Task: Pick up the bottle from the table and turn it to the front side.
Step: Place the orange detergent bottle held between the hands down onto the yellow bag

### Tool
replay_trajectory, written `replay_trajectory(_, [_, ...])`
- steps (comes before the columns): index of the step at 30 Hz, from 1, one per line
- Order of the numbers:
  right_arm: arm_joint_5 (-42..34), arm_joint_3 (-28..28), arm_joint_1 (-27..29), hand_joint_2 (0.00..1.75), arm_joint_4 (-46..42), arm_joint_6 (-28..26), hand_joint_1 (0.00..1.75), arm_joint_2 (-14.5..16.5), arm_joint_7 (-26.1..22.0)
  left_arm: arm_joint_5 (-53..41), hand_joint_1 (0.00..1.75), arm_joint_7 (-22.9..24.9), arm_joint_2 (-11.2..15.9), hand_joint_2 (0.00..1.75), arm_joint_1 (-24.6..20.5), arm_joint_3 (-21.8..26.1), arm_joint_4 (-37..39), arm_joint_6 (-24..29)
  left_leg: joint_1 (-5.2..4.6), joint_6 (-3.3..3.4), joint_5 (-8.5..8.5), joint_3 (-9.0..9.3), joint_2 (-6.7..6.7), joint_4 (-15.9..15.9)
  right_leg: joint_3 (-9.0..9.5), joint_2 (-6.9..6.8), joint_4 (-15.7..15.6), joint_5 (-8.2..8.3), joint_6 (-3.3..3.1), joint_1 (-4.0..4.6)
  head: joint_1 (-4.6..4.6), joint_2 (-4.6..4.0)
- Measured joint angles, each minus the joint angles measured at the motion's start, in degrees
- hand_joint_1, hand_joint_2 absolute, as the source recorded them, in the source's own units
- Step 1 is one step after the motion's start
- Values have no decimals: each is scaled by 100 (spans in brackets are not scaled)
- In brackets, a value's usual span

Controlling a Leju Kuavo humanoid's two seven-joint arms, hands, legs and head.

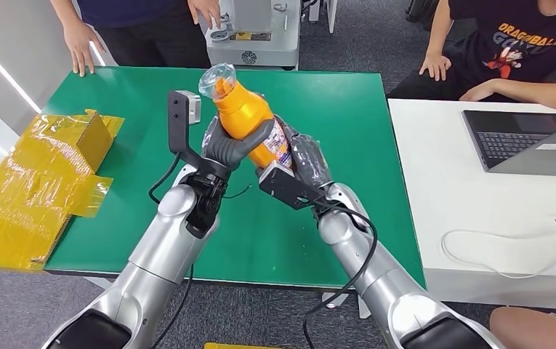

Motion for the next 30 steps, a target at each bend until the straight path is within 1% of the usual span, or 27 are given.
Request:
replay_trajectory(9, [44, 7, 40, 175, 83, -44, 0, -9, 89, -46, 175, -1, 39, 175, 23, 2, 0, 2, 0, 0, 0, 0, 0, 0, 0, 0, 0, 0, 0, 0, 1, 0])
replay_trajectory(20, [61, 7, 56, 175, 126, -124, 0, -11, 80, -52, 175, -1, 61, 175, 30, 2, 0, -2, 0, 0, 0, 0, 0, 0, 0, 0, 0, 0, 0, 0, 1, 0])
replay_trajectory(22, [67, 7, 63, 175, 127, -246, 0, -11, 78, -62, 175, -4, 64, 175, 29, 3, 0, 1, 0, 0, 0, 0, 0, 0, 0, 0, 0, 0, 0, 0, 1, 0])
replay_trajectory(30, [-153, -132, 178, 175, 3, -1151, 0, -47, 62, -141, 175, -53, 63, 175, 18, 50, -101, 125, 0, 0, 0, 0, -2, 1, 0, -1, 0, 0, 0, 0, -1, 0])
